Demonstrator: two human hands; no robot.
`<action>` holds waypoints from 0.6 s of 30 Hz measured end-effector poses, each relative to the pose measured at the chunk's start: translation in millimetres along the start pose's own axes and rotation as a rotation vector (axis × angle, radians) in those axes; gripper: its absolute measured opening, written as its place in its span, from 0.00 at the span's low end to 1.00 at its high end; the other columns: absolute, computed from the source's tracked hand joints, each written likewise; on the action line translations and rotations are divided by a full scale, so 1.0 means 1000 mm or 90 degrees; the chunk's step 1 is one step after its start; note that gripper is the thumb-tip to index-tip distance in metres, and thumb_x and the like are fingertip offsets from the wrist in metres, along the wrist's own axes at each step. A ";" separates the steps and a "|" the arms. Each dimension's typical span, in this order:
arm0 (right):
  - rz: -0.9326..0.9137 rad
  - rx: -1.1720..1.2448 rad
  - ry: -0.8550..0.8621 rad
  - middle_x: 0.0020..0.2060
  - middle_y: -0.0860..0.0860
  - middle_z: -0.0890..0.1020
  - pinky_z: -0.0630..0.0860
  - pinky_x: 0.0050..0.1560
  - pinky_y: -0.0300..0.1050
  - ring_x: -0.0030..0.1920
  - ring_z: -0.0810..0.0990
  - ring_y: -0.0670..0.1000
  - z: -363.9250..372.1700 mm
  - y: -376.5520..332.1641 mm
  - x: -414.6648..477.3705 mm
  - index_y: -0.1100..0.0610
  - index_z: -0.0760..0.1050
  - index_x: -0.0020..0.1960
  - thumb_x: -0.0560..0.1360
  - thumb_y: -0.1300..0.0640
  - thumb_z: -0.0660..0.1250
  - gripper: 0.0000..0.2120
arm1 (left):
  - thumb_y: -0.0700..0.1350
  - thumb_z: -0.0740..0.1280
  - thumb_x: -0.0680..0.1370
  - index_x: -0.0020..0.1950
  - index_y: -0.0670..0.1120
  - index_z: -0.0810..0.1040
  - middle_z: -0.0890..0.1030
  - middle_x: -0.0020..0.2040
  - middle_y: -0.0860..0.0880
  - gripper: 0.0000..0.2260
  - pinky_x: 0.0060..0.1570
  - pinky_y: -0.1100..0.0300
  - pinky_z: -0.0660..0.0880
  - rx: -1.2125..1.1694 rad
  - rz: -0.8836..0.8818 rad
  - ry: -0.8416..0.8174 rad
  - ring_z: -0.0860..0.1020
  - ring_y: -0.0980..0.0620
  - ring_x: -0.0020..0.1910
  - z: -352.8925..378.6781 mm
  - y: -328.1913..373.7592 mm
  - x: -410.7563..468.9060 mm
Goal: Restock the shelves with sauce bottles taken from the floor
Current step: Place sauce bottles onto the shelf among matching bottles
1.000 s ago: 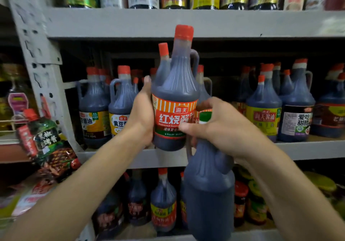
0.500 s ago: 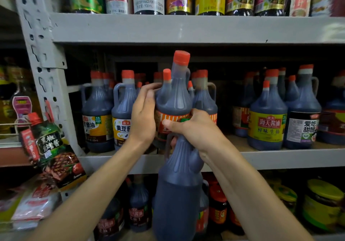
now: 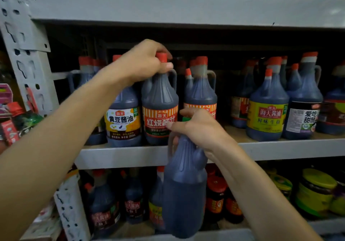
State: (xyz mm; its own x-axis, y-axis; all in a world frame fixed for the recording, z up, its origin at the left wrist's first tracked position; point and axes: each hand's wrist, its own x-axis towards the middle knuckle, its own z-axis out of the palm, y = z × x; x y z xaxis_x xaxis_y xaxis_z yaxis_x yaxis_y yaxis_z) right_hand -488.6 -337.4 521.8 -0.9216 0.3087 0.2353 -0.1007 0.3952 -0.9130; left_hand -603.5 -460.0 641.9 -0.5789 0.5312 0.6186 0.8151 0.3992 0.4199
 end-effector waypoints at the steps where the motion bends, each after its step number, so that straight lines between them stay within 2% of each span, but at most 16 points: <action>1: -0.013 -0.004 -0.011 0.26 0.50 0.83 0.77 0.30 0.34 0.28 0.83 0.46 -0.005 0.001 -0.003 0.55 0.73 0.60 0.75 0.57 0.73 0.16 | 0.43 0.71 0.76 0.56 0.49 0.81 0.82 0.46 0.51 0.09 0.46 0.61 0.75 -0.025 -0.015 -0.014 0.79 0.54 0.46 0.000 -0.005 0.006; 3: -0.023 0.004 -0.005 0.25 0.50 0.83 0.76 0.30 0.35 0.27 0.82 0.47 -0.013 0.004 -0.007 0.53 0.75 0.53 0.75 0.59 0.74 0.10 | 0.40 0.69 0.77 0.53 0.50 0.81 0.81 0.42 0.52 0.07 0.37 0.67 0.71 -0.067 -0.047 -0.033 0.77 0.57 0.41 0.004 -0.013 0.016; 4: -0.022 0.012 0.004 0.25 0.51 0.82 0.77 0.31 0.37 0.27 0.82 0.47 -0.017 0.006 -0.008 0.54 0.76 0.52 0.75 0.60 0.74 0.09 | 0.40 0.69 0.77 0.52 0.51 0.80 0.81 0.42 0.53 0.07 0.35 0.68 0.70 -0.084 -0.059 -0.041 0.77 0.58 0.41 0.006 -0.015 0.020; 6: -0.022 0.026 0.019 0.25 0.52 0.82 0.78 0.34 0.42 0.28 0.82 0.49 -0.023 0.008 -0.011 0.59 0.78 0.49 0.74 0.61 0.74 0.07 | 0.41 0.69 0.78 0.55 0.50 0.80 0.82 0.47 0.51 0.08 0.41 0.66 0.72 -0.069 -0.058 -0.036 0.78 0.56 0.44 0.009 -0.018 0.024; 7: -0.022 0.037 0.022 0.26 0.53 0.82 0.78 0.36 0.44 0.29 0.82 0.50 -0.026 0.009 -0.011 0.61 0.78 0.47 0.74 0.61 0.74 0.06 | 0.43 0.69 0.77 0.58 0.49 0.80 0.83 0.51 0.48 0.10 0.47 0.63 0.74 0.005 -0.038 -0.023 0.79 0.53 0.48 0.010 -0.017 0.024; 9: -0.017 0.050 0.028 0.28 0.57 0.83 0.79 0.36 0.46 0.30 0.82 0.52 -0.032 0.009 -0.016 0.62 0.78 0.43 0.74 0.61 0.74 0.06 | 0.46 0.69 0.77 0.64 0.46 0.79 0.81 0.60 0.44 0.16 0.59 0.54 0.74 0.246 0.038 0.048 0.78 0.44 0.59 0.012 -0.010 0.017; 10: -0.020 0.057 0.033 0.29 0.59 0.83 0.80 0.35 0.45 0.29 0.82 0.52 -0.035 0.008 -0.019 0.62 0.78 0.41 0.74 0.62 0.74 0.06 | 0.47 0.68 0.77 0.66 0.45 0.78 0.80 0.63 0.42 0.18 0.61 0.49 0.73 0.349 0.072 0.096 0.76 0.40 0.62 0.014 -0.004 0.006; 12: -0.033 0.091 0.050 0.29 0.61 0.83 0.81 0.33 0.45 0.29 0.81 0.54 -0.042 0.006 -0.024 0.62 0.79 0.37 0.73 0.64 0.73 0.07 | 0.45 0.65 0.78 0.65 0.42 0.78 0.78 0.63 0.40 0.17 0.63 0.45 0.71 0.430 0.180 0.226 0.73 0.38 0.64 0.026 0.007 -0.025; 14: -0.045 0.137 0.084 0.29 0.60 0.81 0.79 0.33 0.45 0.30 0.80 0.55 -0.052 0.002 -0.029 0.60 0.78 0.34 0.73 0.66 0.73 0.10 | 0.44 0.63 0.78 0.62 0.39 0.78 0.79 0.60 0.41 0.15 0.62 0.46 0.71 0.313 0.295 0.288 0.75 0.40 0.61 0.060 0.015 -0.070; 15: -0.053 0.155 0.102 0.28 0.58 0.81 0.79 0.34 0.44 0.30 0.80 0.54 -0.059 0.001 -0.031 0.60 0.77 0.33 0.73 0.66 0.73 0.11 | 0.47 0.62 0.79 0.64 0.40 0.77 0.80 0.59 0.43 0.17 0.61 0.48 0.72 0.188 0.307 0.243 0.76 0.43 0.60 0.083 0.020 -0.098; 16: -0.057 0.168 0.121 0.27 0.57 0.79 0.77 0.35 0.44 0.30 0.79 0.53 -0.065 0.000 -0.034 0.60 0.76 0.32 0.73 0.66 0.73 0.12 | 0.53 0.61 0.79 0.69 0.44 0.73 0.79 0.63 0.46 0.22 0.62 0.51 0.71 0.047 0.274 0.146 0.76 0.47 0.62 0.105 0.027 -0.124; 18: -0.052 0.215 0.154 0.25 0.55 0.78 0.78 0.32 0.42 0.27 0.78 0.51 -0.079 -0.005 -0.041 0.60 0.73 0.32 0.73 0.65 0.73 0.14 | 0.66 0.60 0.75 0.80 0.52 0.55 0.67 0.75 0.56 0.37 0.69 0.62 0.65 -0.206 0.160 -0.060 0.66 0.61 0.72 0.138 0.041 -0.159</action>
State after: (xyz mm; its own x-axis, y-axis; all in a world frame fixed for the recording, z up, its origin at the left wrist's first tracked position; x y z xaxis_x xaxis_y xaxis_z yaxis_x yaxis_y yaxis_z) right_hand -420.5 -284.3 543.0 -0.7952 0.4973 0.3468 -0.3243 0.1343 -0.9364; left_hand -480.9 -425.0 469.1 -0.3483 0.6544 0.6712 0.8878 0.0005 0.4603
